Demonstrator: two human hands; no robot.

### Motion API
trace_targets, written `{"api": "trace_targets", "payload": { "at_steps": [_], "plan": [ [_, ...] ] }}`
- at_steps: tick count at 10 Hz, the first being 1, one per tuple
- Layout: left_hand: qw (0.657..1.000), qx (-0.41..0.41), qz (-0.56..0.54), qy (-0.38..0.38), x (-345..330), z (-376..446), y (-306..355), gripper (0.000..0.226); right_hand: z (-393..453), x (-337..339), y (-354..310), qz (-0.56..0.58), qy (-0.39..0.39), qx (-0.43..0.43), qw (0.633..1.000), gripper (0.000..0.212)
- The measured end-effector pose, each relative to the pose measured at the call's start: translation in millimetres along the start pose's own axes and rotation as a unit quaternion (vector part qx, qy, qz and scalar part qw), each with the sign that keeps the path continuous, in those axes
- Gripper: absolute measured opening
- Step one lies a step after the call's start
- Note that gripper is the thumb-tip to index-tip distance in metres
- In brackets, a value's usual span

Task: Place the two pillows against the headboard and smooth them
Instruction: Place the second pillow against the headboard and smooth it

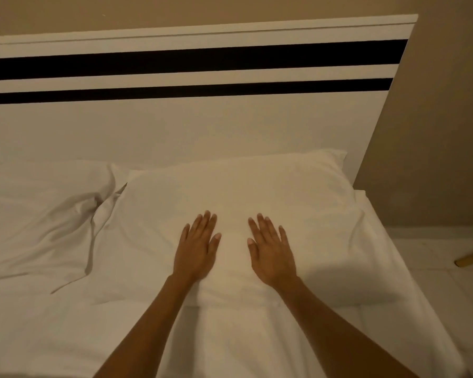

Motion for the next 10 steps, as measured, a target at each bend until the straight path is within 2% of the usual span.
{"api": "trace_targets", "payload": {
  "at_steps": [1,3,5,7,8,9,10],
  "plan": [
    [0.999,0.012,0.022,0.023,0,-8,-28,0.058,-8,5,30,0.002,0.045,-0.03,0.999,0.053],
    [0.997,0.04,0.058,0.025,12,-18,-69,0.068,-18,25,79,-0.013,0.086,-0.077,0.993,0.051],
    [0.991,0.109,0.078,0.015,29,-28,-113,0.069,-27,36,131,0.013,0.064,-0.155,0.986,0.052],
    [0.977,0.183,0.104,0.021,67,7,-116,0.063,-22,71,177,0.023,0.01,-0.268,0.963,0.056],
    [0.984,0.139,0.108,0.009,66,38,-78,0.062,-14,114,149,0.043,0.069,-0.234,0.969,0.052],
    [0.993,0.093,0.072,-0.014,46,61,-28,0.064,-15,164,103,0.138,0.167,-0.173,0.961,0.048],
    [0.997,0.064,0.014,-0.039,18,71,11,0.069,-37,228,61,0.304,0.298,-0.122,0.897,0.039]
  ]
}}
Point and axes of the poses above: each hand's wrist, its own z-axis towards the middle knuckle, its own x-axis out of the back of the hand, y = z × x, the point moved 4 cm from there along z, towards the middle knuckle, and after that the axes turned 2 degrees about z, right-handed, at the moved point
